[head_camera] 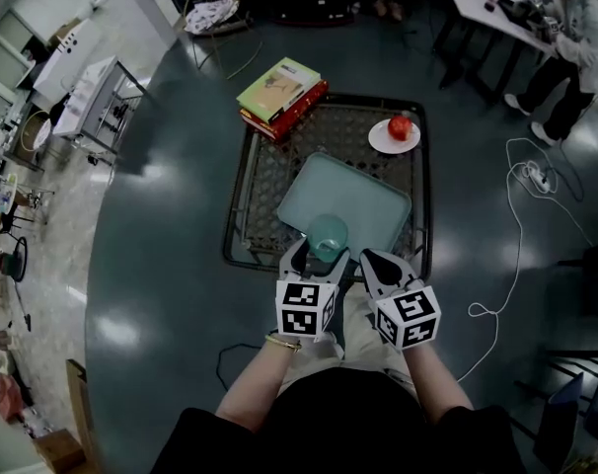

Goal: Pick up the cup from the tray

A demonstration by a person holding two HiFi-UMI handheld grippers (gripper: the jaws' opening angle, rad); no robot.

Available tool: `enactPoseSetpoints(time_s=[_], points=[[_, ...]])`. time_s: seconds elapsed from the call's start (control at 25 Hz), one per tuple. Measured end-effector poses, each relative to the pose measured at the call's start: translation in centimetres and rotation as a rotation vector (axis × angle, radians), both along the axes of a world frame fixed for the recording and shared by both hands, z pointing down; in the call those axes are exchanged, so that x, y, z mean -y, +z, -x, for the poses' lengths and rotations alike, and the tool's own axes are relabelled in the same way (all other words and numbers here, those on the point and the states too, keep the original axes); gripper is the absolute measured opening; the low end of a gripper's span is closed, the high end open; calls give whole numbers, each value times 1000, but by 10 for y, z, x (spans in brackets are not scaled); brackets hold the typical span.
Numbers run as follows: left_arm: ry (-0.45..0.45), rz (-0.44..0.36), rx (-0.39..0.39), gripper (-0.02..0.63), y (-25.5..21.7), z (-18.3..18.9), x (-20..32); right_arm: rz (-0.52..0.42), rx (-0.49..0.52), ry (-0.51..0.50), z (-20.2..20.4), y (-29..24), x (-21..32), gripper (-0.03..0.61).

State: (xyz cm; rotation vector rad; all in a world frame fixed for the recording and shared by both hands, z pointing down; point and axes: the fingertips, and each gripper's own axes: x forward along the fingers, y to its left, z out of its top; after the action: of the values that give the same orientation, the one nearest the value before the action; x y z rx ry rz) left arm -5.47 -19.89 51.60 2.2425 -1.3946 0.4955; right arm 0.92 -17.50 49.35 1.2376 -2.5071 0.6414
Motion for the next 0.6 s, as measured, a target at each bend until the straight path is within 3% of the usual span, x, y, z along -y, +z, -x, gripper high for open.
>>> enactPoseSetpoints(time_s=[0.6], points=[[-2, -27, -7, 331, -20, 9, -37, -37, -26, -17, 6, -11, -33, 5]])
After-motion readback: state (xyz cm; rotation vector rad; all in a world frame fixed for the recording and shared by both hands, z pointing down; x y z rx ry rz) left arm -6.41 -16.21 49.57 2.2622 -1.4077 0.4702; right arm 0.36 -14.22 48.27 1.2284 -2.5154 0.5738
